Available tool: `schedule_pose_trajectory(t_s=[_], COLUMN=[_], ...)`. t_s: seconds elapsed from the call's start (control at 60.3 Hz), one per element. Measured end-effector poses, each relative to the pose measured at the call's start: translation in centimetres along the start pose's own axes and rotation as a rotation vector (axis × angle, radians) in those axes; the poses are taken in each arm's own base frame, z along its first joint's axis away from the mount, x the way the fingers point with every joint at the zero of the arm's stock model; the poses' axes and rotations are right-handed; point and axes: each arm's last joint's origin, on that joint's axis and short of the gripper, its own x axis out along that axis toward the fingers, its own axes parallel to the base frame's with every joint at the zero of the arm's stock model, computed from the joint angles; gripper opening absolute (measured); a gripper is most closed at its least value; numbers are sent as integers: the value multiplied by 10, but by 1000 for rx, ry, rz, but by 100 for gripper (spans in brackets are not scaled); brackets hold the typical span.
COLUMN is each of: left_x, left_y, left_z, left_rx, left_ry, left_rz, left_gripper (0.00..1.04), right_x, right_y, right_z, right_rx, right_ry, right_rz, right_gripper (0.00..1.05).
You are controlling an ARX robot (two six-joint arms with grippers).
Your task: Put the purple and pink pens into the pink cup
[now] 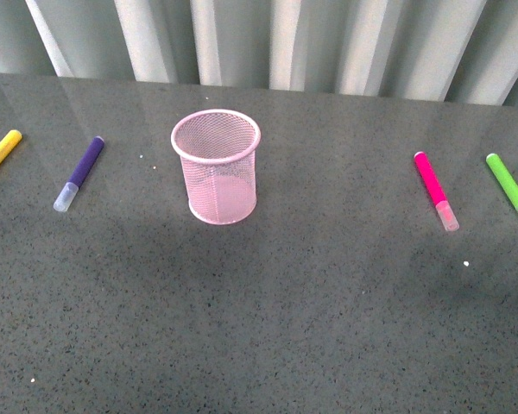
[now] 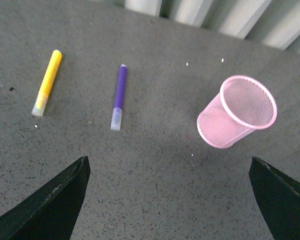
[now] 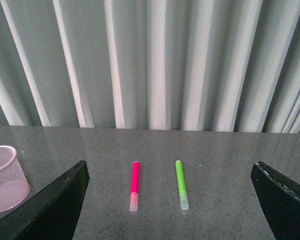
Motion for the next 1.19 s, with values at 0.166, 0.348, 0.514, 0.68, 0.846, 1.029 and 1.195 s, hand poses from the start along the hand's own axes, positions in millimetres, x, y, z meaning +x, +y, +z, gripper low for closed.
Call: schedule_pose_trajectory(t_s=[0.166,0.348,0.514,0.68,0.846,1.029,1.195], left_x=[40,91,145,182,211,232,244], left_y=[-2,-3,-2,1,6,12,15], left_z=[23,46,58,60,56,54,55], left_rx=[38,113,189,220,241,261,270], left_ry=[125,224,293,334,379,404,412], left_rz=[-30,-74,-21,9,28,41,52], left_gripper=[98,98,98,98,98,98,98], right_x=[0,0,0,0,0,0,0], right_y=[0,0,0,0,0,0,0], right_z=[0,0,0,0,0,0,0], right_rx=[0,0,0,0,0,0,0], right_ry=[0,0,0,0,0,0,0], right_rz=[0,0,0,0,0,0,0], right_gripper=[98,98,98,98,98,98,98])
